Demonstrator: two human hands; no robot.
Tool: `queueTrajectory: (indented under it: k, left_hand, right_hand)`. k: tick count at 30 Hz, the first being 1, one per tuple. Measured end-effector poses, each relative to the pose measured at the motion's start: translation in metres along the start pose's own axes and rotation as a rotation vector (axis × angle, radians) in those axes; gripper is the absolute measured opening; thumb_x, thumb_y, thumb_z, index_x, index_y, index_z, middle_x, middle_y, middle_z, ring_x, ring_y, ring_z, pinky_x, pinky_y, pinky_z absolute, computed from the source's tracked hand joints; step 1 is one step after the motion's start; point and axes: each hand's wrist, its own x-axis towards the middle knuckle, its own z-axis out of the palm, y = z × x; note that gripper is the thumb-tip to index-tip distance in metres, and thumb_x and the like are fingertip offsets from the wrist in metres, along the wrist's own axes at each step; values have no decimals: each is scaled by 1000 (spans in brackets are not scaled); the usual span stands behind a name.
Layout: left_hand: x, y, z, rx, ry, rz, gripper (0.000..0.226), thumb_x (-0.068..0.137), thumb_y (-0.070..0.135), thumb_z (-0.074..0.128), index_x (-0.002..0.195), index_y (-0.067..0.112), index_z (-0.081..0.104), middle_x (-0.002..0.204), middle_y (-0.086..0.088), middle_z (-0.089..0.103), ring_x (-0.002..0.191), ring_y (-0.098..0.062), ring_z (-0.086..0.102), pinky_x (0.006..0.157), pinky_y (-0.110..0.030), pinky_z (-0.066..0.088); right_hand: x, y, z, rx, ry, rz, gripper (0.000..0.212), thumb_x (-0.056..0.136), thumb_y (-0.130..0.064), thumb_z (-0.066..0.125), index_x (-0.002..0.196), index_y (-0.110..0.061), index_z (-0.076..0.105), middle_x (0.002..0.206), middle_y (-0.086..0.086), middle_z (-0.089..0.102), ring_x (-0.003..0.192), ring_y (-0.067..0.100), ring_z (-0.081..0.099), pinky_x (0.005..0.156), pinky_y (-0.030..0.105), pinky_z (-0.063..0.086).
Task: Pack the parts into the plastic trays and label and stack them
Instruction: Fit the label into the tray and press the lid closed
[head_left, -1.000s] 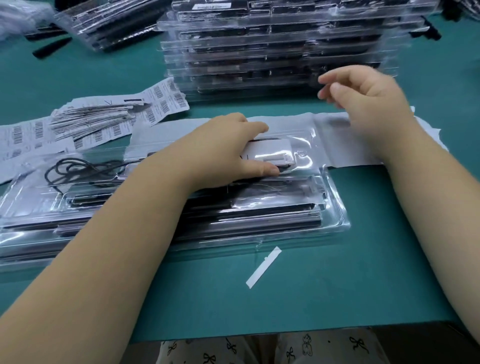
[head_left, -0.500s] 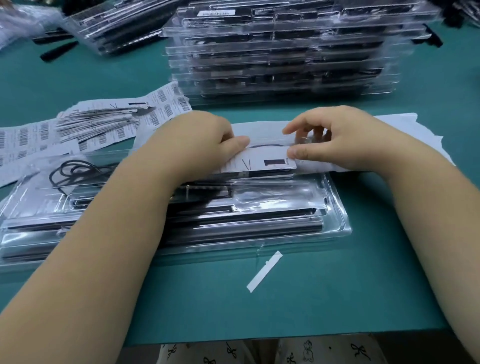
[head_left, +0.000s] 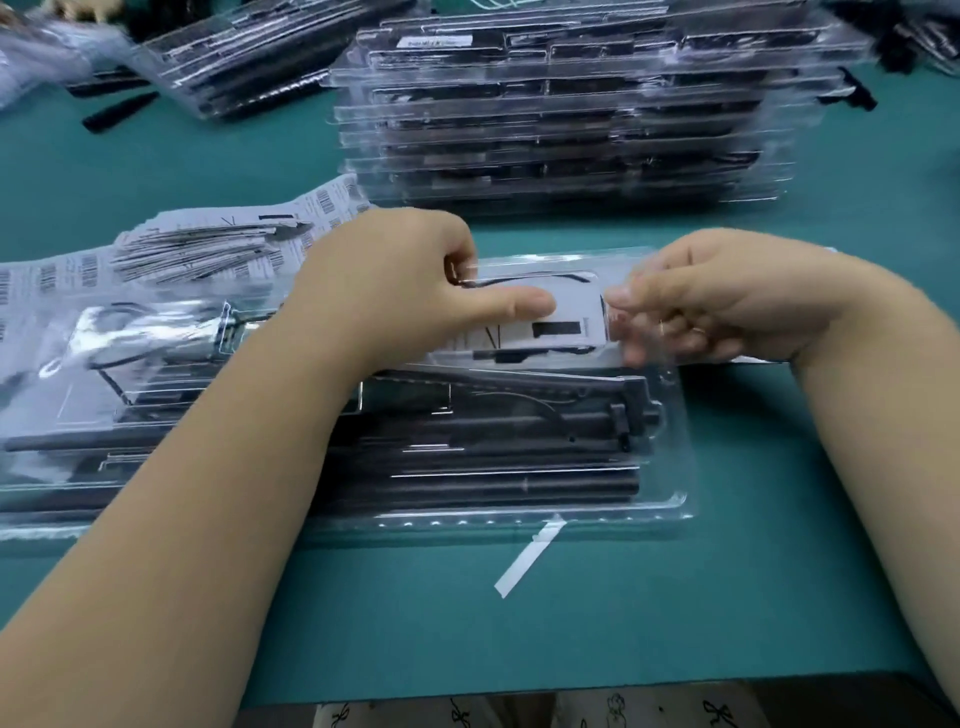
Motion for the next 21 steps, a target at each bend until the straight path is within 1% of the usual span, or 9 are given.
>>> queueTrajectory:
  k: [2,4,7,8,10,14,18,19,21]
  left_hand:
    - [-1,1,0,-19,7,3,77,51,93,37,60,17,50,53,6,47,53,-13,45,51,-28,29]
    - [-1,1,-1,-28,48,10,84,50,94,40,58,10,49,50,0,44,51,-19,43,52,-30,31]
    - [0,0,-2,-21,98,23,85,49,91,36,60,9,53,51,-3,48,53,-20,46,51,-31,32]
    - [1,0,-2,-15,100,26,85,50,91,35,61,8,53,52,-4,48,53,-21,45,50,-31,32]
    - [2,-2,-2,5,102,18,85,51,91,34,61,7,51,50,-2,46,52,-20,44,49,-29,29]
    - [2,-4,-4,26,125,-5,79,53,90,35,58,12,48,49,2,44,50,-16,42,47,-26,25]
    - [2,-4,-7,49,140,-11,75,55,89,34,57,15,45,49,2,46,51,-15,43,48,-26,24]
    - [2,-5,-8,55,140,-19,74,56,89,34,56,15,45,50,1,46,51,-16,44,48,-26,24]
    - [3,-4,-9,60,127,-47,73,59,87,38,56,15,44,50,0,46,52,-17,43,48,-26,25]
  right_hand:
    - [-1,0,0,-38,-49,8,29,55,-42,65,55,-13,69,58,11,65,33,5,37,31,7,22]
    - [-2,0,0,-46,-55,-8,30,55,-42,65,56,-13,70,55,9,64,33,5,39,32,7,23]
    - [1,3,1,-25,-13,-68,18,60,-30,76,56,-14,69,53,7,62,40,10,40,36,8,24]
    - [3,4,2,-12,11,-84,15,65,-25,76,56,-15,69,53,6,62,46,14,41,38,11,24]
    - [7,6,5,24,67,-104,20,69,-30,65,55,-16,68,54,6,61,53,17,39,40,14,24]
    - [11,7,10,47,131,-159,25,73,-33,63,57,-15,68,49,5,59,36,8,35,43,14,25]
    - [10,5,15,69,159,-190,25,77,-31,69,58,-15,68,47,2,57,33,4,31,41,13,24]
    - [10,4,16,73,171,-186,26,79,-30,69,58,-16,68,47,1,56,33,4,31,39,11,24]
    - [12,2,19,78,221,-153,29,83,-18,62,54,-17,67,47,-1,56,34,3,34,37,9,25]
